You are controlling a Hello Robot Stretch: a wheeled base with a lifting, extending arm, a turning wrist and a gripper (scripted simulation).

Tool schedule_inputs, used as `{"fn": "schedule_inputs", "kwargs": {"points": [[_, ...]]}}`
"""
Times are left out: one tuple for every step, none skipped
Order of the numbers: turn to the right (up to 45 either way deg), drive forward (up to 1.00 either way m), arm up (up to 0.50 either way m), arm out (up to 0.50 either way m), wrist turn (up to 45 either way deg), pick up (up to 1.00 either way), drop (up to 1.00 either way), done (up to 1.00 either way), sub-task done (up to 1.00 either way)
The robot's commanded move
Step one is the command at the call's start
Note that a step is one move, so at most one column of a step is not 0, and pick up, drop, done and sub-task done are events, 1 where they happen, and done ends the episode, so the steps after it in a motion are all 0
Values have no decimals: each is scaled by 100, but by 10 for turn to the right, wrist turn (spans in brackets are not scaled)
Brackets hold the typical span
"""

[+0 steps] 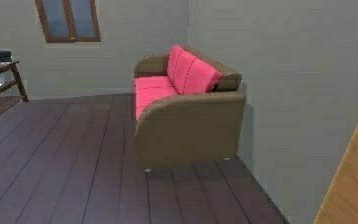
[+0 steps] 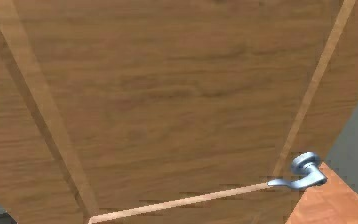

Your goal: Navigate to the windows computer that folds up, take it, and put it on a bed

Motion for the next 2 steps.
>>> {"fn": "schedule_inputs", "kwargs": {"points": [[-60, 0, 0, 0, 0, 0, 0, 0, 0], [0, 45, 0, 0, 0, 0, 0, 0, 0]]}}
